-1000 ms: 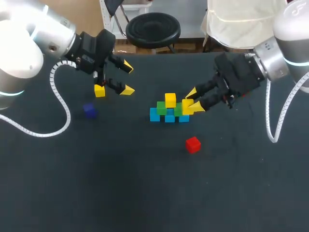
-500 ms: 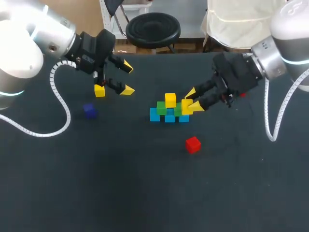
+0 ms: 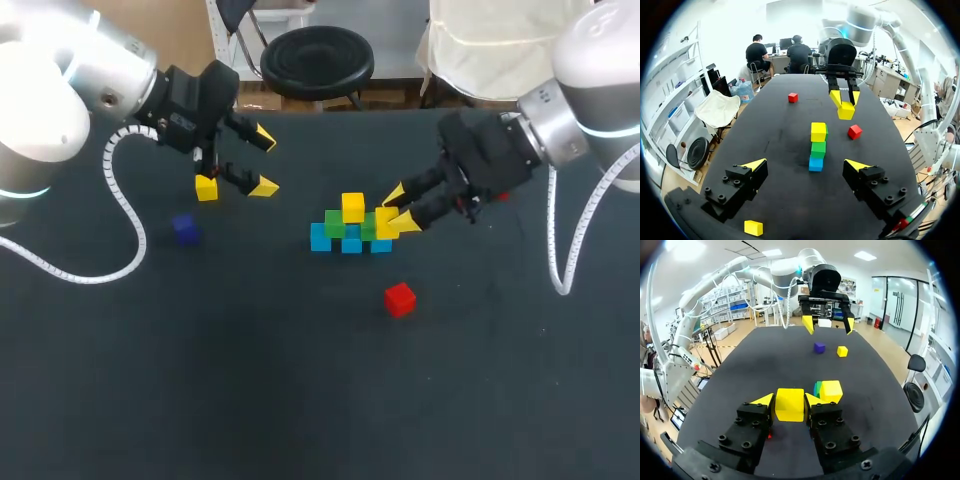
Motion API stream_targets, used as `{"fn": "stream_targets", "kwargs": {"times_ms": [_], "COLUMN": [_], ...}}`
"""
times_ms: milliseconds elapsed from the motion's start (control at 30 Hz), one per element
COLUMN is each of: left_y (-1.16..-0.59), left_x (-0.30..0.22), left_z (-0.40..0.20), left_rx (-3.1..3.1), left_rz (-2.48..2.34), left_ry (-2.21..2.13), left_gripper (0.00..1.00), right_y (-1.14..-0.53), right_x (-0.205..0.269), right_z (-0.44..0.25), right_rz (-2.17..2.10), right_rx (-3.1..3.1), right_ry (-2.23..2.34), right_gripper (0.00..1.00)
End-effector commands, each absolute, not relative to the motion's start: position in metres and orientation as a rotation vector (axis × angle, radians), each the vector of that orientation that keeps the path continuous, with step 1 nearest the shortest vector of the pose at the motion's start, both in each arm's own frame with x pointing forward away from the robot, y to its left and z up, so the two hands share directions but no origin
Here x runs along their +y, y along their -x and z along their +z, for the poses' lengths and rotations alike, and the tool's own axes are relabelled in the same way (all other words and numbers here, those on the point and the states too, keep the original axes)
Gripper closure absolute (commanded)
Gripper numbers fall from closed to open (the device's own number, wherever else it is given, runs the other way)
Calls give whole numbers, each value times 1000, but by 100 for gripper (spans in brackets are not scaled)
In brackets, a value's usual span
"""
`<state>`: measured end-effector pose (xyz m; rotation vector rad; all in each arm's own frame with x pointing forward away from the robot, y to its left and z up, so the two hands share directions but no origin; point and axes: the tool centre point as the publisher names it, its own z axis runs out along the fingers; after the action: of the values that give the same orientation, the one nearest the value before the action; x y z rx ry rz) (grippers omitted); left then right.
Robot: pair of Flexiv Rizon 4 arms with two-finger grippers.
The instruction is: Place the blue cubes, place green cubes on the blue cubes, place the yellow cubes on the green cubes, then place the red cubes on the yellow cubes, and place purple cube on the red cubes.
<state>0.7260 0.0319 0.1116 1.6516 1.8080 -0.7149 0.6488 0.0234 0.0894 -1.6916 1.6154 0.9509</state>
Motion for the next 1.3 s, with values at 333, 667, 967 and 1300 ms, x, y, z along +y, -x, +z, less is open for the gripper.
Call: {"fn": "stream_targets", "kwargs": {"times_ms": [333, 667, 967, 1300], "left_y": [-727, -727, -727, -727], "left_x": [32, 32, 32, 32], "left_z": [111, 111, 111, 111], "left_rx": [1809, 1809, 1809, 1809], "left_rz": [-715, -715, -715, -715], "left_ry": [-1654, -1654, -1654, -1654], "left_gripper": [0, 0, 0, 0], "right_y": [-652, -658, -663, -666], "right_x": [24, 25, 24, 26], "right_z": [84, 81, 79, 79], "right_rz": [949, 950, 947, 944], "right_rx": [1621, 1608, 1604, 1603], "right_ry": [1680, 1679, 1668, 1668], "right_gripper": [100, 100, 100, 100]}}
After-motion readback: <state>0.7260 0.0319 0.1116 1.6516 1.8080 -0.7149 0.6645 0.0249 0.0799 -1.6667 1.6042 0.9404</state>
